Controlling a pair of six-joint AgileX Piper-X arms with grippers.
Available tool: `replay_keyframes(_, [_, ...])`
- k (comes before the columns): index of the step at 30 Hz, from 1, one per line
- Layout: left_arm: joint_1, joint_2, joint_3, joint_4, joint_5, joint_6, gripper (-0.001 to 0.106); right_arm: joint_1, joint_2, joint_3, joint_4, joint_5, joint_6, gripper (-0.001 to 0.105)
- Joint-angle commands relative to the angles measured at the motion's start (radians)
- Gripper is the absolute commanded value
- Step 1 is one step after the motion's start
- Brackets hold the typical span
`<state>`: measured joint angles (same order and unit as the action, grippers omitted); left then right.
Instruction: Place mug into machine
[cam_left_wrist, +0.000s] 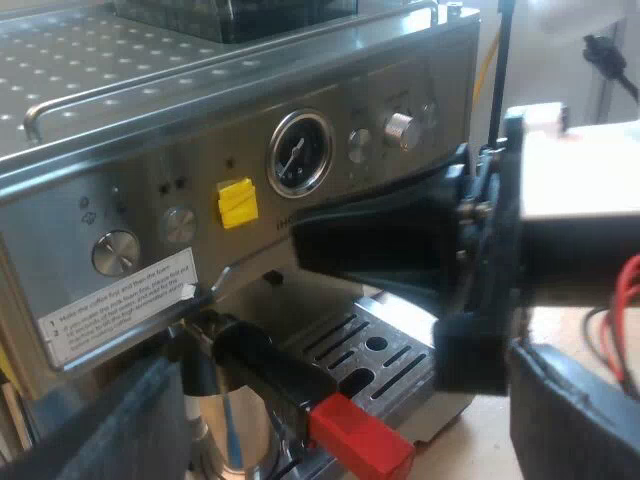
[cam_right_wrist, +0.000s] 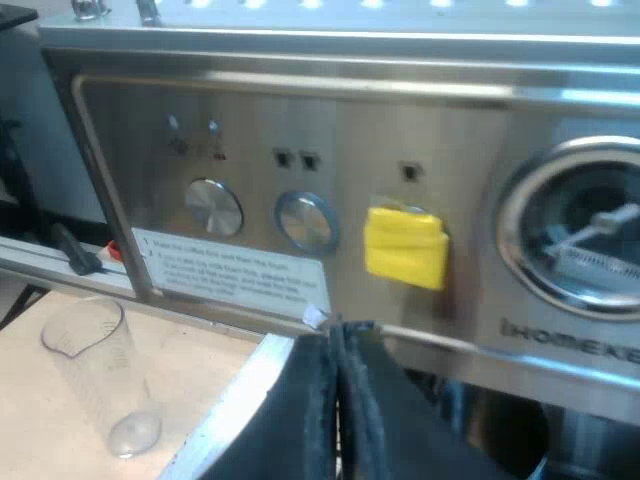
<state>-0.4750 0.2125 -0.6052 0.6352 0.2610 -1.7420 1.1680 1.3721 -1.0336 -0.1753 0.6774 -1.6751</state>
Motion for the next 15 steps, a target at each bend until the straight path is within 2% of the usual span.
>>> replay_keyframes(1, [-0.002,-0.006,-0.005,-0.008,-0.003,-0.004,0.069,0.001,0.025,-0.038,-0.008,0.024,-0.006,0.000])
replay_keyframes(5, [-0.002,-0.006,-0.005,-0.008,-0.003,-0.004,0.069,-0.002,0.070,-0.079,-0.014,0.061,-0.015,0.000])
replay_keyframes(9, [-0.002,-0.006,-0.005,-0.008,-0.003,-0.004,0.069,-0.002,0.106,-0.105,-0.061,0.112,-0.111,0.000])
replay_keyframes(15, [-0.002,-0.006,-0.005,-0.008,-0.003,-0.004,0.069,-0.018,0.112,-0.110,-0.058,0.158,-0.110,0.000])
